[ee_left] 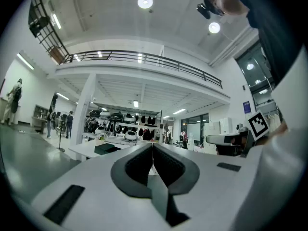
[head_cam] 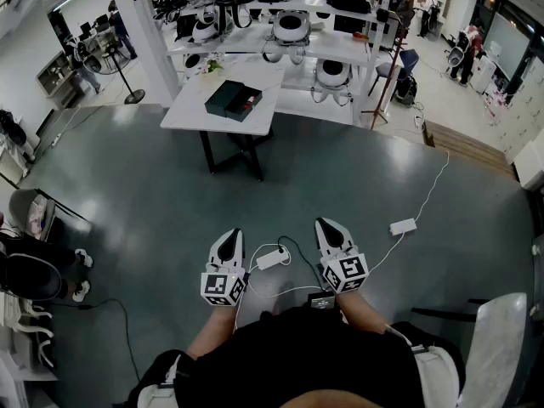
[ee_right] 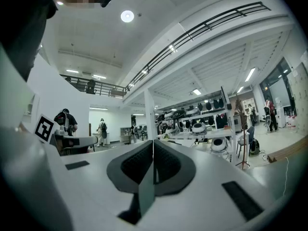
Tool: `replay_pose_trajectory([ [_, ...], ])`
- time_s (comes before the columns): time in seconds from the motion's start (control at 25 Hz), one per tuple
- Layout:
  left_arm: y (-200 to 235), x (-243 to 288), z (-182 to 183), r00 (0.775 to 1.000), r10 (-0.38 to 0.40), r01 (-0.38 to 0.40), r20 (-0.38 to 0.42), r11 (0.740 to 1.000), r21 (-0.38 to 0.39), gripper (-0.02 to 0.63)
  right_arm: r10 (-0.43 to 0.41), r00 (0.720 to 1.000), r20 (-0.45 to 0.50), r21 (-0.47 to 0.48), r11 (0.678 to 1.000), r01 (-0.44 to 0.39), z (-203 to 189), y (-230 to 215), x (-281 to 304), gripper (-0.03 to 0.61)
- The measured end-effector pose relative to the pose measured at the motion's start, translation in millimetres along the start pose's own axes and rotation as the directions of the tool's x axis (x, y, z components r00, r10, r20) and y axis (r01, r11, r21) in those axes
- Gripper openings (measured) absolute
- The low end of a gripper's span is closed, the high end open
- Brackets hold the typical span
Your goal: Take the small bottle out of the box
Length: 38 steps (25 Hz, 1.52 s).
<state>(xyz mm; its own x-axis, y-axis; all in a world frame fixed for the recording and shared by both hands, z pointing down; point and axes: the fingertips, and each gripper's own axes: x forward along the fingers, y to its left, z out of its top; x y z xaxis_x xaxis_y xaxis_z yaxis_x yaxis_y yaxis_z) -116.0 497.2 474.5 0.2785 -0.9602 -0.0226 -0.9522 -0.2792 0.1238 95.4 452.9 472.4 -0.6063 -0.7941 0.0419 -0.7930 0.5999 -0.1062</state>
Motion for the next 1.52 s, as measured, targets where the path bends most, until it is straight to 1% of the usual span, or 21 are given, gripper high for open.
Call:
replay_pose_trajectory([
  [0.08, -4.0, -11.7, 0.2, 1.000, -0.008, 0.008, -0.012, 1.000, 0.018, 0.015, -0.002, 0.999, -0.044, 0.044, 0.999, 0.004, -9.0, 6.5, -4.0, 0.034],
  [0.16, -9.5, -22.3, 0.3, 0.999, -0.026, 0.027, -0.024, 0.999, 0.044, 0.015, 0.002, 0.999, -0.052, 0.057, 0.998, 0.001, -8.3, 14.1, -6.0, 0.034],
  [0.28, -17.0, -25.6, 2.4, 0.998, -0.053, 0.056, -0.034, 0.995, 0.084, 0.015, 0.016, 1.000, -0.023, 0.027, 1.000, -0.015, 6.1, 19.8, -3.5, 0.034],
  [0.44, -21.0, -24.9, 0.9, 0.998, -0.058, 0.060, -0.035, 0.995, 0.080, 0.015, 0.010, 1.000, -0.029, 0.004, 1.000, -0.010, 3.7, 13.7, -12.4, 0.034],
  [0.52, -22.6, -23.6, 3.3, 0.998, -0.054, 0.056, -0.034, 0.995, 0.085, 0.015, 0.023, 1.000, -0.018, 0.024, 0.999, -0.023, 3.5, 9.7, -19.1, 0.034],
  [0.64, -31.6, -20.4, 5.7, 0.998, -0.056, 0.060, -0.042, 0.993, 0.098, 0.015, 0.046, 0.999, 0.026, 0.077, 0.996, -0.048, 10.4, -0.3, -31.4, 0.035],
  [0.8, -44.4, -16.3, 9.1, 0.998, -0.044, 0.047, -0.041, 0.996, 0.082, 0.015, 0.017, 1.000, -0.007, 0.046, 0.999, -0.016, 9.0, -19.5, -42.4, 0.035],
  [1.0, -53.9, -17.1, 8.0, 1.000, -0.009, 0.010, -0.024, 0.997, 0.073, 0.015, 0.043, 0.999, 0.000, 0.032, 0.999, -0.043, 6.3, -30.4, -57.9, 0.035],
  [1.16, -60.6, -23.1, -3.6, 0.999, 0.026, -0.024, -0.031, 0.999, 0.040, 0.015, 0.061, 0.998, -0.023, 0.044, 0.997, -0.060, -9.4, -37.2, -69.2, 0.035],
  [1.32, -69.5, -25.3, -12.4, 0.998, 0.023, -0.021, -0.061, 0.999, 0.040, 0.015, 0.064, 0.997, -0.034, 0.080, 0.995, -0.061, -18.5, -48.0, -75.8, 0.035],
  [1.52, -66.5, -12.6, -20.6, 0.997, 0.019, -0.016, -0.075, 0.999, 0.034, 0.015, 0.058, 0.998, -0.026, 0.076, 0.996, -0.056, -17.9, -58.2, -76.1, 0.035],
])
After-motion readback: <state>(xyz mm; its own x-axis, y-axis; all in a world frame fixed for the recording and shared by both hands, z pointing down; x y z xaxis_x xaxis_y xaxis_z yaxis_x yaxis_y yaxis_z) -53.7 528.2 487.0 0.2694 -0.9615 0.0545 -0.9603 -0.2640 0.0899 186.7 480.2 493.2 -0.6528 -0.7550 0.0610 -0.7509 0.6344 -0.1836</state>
